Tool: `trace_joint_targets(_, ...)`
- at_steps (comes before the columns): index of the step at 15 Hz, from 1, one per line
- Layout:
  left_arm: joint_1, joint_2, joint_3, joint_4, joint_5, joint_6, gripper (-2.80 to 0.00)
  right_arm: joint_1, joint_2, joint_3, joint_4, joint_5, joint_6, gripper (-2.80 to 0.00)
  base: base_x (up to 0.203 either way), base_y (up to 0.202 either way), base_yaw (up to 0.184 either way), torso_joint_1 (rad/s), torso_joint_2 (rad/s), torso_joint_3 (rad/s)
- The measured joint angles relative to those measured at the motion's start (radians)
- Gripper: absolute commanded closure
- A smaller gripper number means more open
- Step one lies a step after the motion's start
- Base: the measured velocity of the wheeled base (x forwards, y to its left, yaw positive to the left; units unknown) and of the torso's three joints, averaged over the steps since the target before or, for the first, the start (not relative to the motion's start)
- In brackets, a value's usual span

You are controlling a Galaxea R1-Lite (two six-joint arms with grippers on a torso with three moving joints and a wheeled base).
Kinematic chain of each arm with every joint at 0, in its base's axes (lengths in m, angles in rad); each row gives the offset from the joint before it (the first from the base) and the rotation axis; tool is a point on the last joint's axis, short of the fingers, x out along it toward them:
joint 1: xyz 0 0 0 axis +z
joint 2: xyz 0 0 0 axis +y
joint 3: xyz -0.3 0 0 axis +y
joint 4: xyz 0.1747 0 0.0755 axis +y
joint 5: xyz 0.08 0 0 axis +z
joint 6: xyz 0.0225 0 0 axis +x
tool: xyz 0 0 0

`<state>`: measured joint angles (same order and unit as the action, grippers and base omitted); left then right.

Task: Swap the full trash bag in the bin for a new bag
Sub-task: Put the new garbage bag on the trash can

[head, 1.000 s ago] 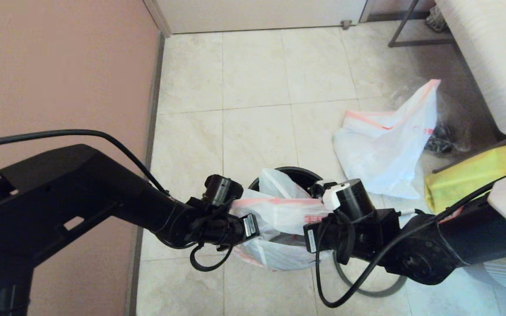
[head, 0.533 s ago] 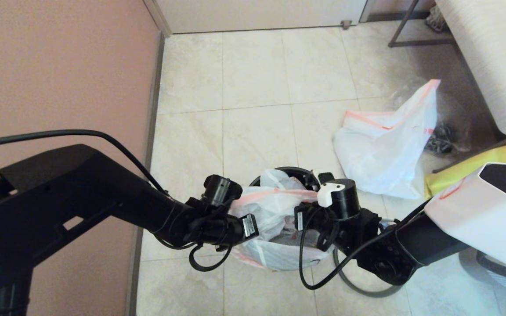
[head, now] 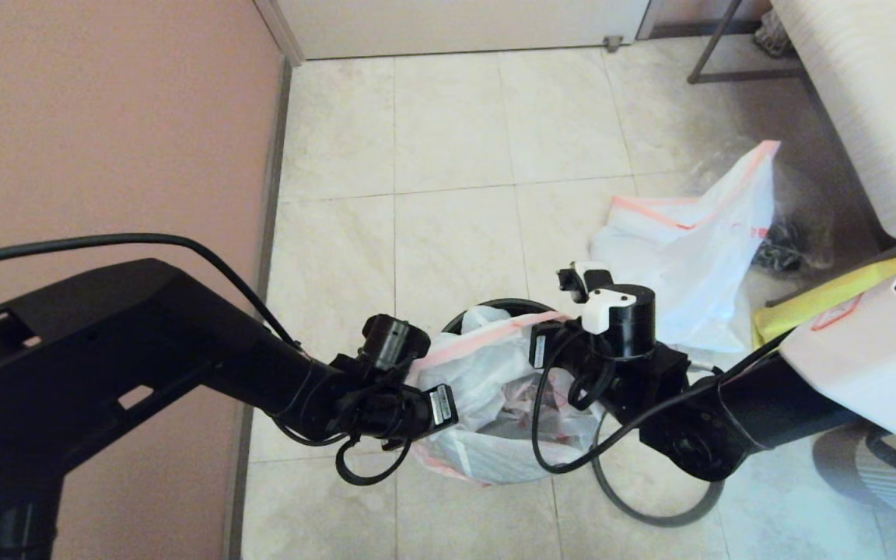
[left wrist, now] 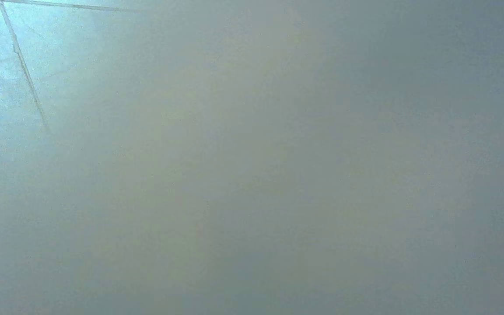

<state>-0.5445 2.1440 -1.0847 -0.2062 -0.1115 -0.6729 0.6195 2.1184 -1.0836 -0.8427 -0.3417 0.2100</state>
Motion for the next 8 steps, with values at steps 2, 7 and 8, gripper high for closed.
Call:
trace_joint_targets(2, 0.0, 0.003, 0.003, -0.001, 0.0, 0.001, 0.0, -0.037, -0.009, -0.024, 0.021, 0.002, 0.0, 0.0, 0.0, 0.0, 0.0, 0.0, 0.0, 0.0)
trace_joint_targets(7, 0.0, 0.006, 0.009, -0.004, -0.006, 0.004, 0.0, -0.127, 0.072, -0.193, 0.091, 0.011, -0.002, 0.0, 0.0, 0.0, 0.0, 0.0, 0.0, 0.0)
trace_joint_targets(8, -0.001, 0.007, 0.012, -0.004, -0.006, 0.004, 0.0, -0.133, 0.089, -0.241, 0.122, 0.017, -0.002, 0.0, 0.0, 0.0, 0.0, 0.0, 0.0, 0.0)
